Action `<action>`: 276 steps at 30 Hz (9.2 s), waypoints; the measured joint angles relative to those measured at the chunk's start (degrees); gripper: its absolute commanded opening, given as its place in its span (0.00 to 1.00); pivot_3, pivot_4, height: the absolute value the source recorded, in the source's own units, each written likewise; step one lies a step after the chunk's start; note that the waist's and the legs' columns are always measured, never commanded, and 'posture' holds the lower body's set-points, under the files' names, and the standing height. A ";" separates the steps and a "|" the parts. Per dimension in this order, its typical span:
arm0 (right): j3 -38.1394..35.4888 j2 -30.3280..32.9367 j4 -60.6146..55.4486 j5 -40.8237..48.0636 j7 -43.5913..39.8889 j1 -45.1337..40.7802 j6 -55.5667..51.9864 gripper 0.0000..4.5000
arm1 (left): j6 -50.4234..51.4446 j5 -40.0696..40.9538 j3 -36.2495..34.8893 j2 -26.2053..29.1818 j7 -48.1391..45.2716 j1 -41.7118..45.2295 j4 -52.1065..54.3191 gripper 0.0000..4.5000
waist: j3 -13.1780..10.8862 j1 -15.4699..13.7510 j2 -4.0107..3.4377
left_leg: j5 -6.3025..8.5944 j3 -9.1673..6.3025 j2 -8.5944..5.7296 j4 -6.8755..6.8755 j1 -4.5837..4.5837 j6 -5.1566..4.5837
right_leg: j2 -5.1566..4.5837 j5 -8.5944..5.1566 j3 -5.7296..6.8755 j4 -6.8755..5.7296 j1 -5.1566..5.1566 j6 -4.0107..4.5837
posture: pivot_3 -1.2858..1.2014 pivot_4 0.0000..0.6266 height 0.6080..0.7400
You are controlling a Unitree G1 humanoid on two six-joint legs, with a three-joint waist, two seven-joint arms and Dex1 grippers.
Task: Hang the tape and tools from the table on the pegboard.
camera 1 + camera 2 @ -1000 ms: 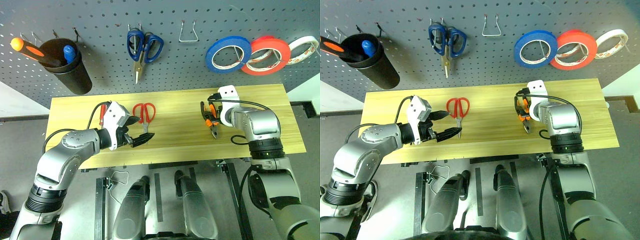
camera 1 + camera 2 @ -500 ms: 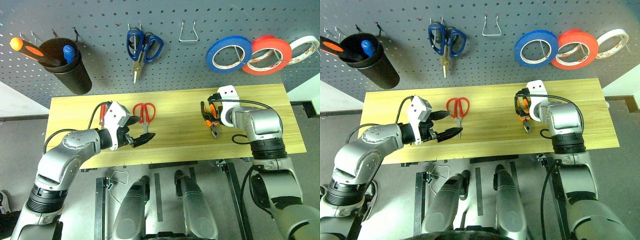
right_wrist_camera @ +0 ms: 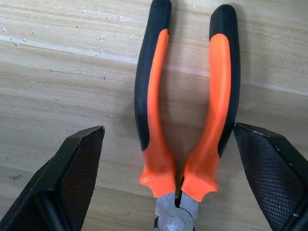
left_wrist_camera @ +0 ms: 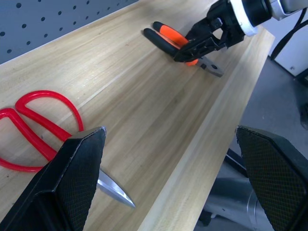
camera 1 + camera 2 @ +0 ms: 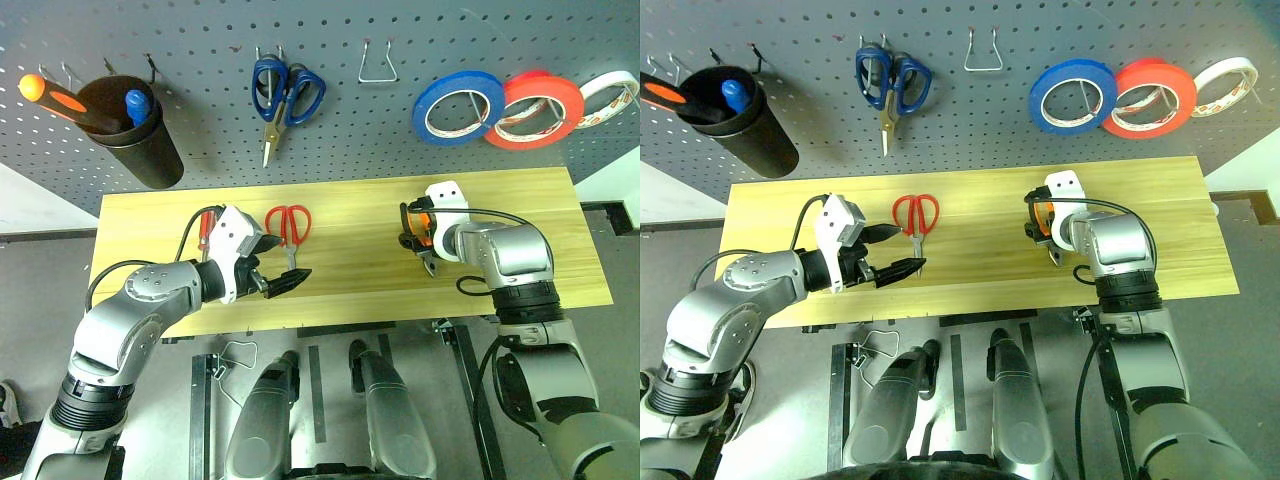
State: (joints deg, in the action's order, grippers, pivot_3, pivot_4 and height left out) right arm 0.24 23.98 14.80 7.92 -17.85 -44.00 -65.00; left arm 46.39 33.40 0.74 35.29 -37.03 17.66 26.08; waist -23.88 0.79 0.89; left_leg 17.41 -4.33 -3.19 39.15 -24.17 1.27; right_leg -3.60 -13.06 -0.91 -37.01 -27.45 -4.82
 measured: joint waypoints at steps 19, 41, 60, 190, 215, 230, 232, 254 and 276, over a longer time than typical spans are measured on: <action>-0.07 0.25 10.40 -2.22 -1.10 -2.29 10.69 0.65 | 4.21 3.11 -2.33 0.81 1.18 -0.60 3.82 1.00 | -0.41 -0.06 0.24 | 0.05 -0.02 0.01 0.03 0.11 -0.09 | 0.00 0.00 0.00 -0.01 0.13 0.00 | 0.55 0.78 1.00; 0.50 5.91 -25.34 2.95 -7.83 8.15 -1.91 0.65 | -3.84 -0.58 -0.32 -0.62 -1.70 3.12 -3.00 1.00 | -0.31 -0.24 0.26 | -0.15 -0.04 -0.01 0.01 -0.28 0.26 | -0.02 0.00 0.08 0.00 -0.30 -0.01 | 0.54 0.58 1.00; -14.87 7.83 -51.31 23.96 -18.28 13.13 2.77 0.65 | -17.03 2.35 -4.06 -6.50 -11.23 4.13 -8.01 1.00 | 1.83 -0.29 0.38 | -0.18 0.00 -0.04 0.17 -0.28 0.31 | -0.06 0.01 0.24 -0.01 -0.28 0.00 | 0.54 0.41 1.00; -1.94 -14.66 -6.17 -1.00 8.22 -9.09 50.86 0.98 | -23.48 5.84 -8.30 -11.69 1.07 -2.24 0.94 1.00 | 4.99 -0.16 0.36 | -0.43 -0.05 -0.03 0.45 0.47 0.12 | 0.02 0.41 0.08 -0.59 0.27 0.29 | 0.56 0.52 1.00; -2.62 -6.35 -22.89 1.37 3.42 5.31 38.23 0.98 | -23.96 5.80 -8.26 -11.10 -0.48 -2.91 1.02 1.00 | 4.99 -0.18 0.37 | -0.56 -0.07 0.02 -0.06 0.41 0.34 | 0.03 0.41 0.13 -0.01 0.25 0.28 | 0.56 0.50 1.00; -6.93 12.74 -50.90 26.85 -18.11 25.54 20.17 0.98 | -16.18 7.31 -12.62 -5.78 5.99 -8.28 1.77 1.00 | 5.03 -1.03 0.42 | -0.37 -0.13 0.03 -0.08 0.84 0.03 | 0.01 0.40 0.17 0.17 0.79 0.26 | 0.56 0.44 1.00; -4.50 12.63 -50.50 24.37 -17.08 25.87 21.05 0.98 | -11.74 5.14 -10.57 -8.00 12.55 -7.73 1.11 1.00 | 5.05 -1.48 0.41 | -0.38 -0.13 0.01 -0.06 0.86 0.04 | 0.01 0.41 0.18 0.14 0.79 0.25 | 0.55 0.44 1.00; 1.58 7.37 -48.13 16.37 -9.69 26.24 24.14 0.98 | 9.36 -20.99 -1.75 -44.92 58.51 7.01 -19.41 1.00 | 5.07 -3.04 0.50 | -0.55 -0.10 0.00 0.02 0.81 0.35 | 0.04 0.43 0.25 0.06 0.75 0.21 | 0.55 0.49 1.00; 1.55 7.11 -49.69 18.02 -8.50 24.34 19.22 0.98 | 17.22 -22.77 -10.34 -43.73 55.48 27.47 -43.72 1.00 | 4.86 -3.09 0.85 | -0.56 -0.12 -0.04 0.04 0.80 0.36 | 0.02 0.41 0.34 0.04 0.74 0.17 | 0.56 0.57 1.00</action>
State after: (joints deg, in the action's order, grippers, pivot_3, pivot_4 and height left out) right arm 1.79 31.09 -34.89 25.94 -26.35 -19.66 -45.77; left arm 63.61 10.63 -9.60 -8.45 18.45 45.13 -17.64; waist -19.03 -2.29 1.74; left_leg 16.85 -4.45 -3.23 39.19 -23.37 1.63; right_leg -3.58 -12.65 -0.57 -36.98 -26.70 -4.65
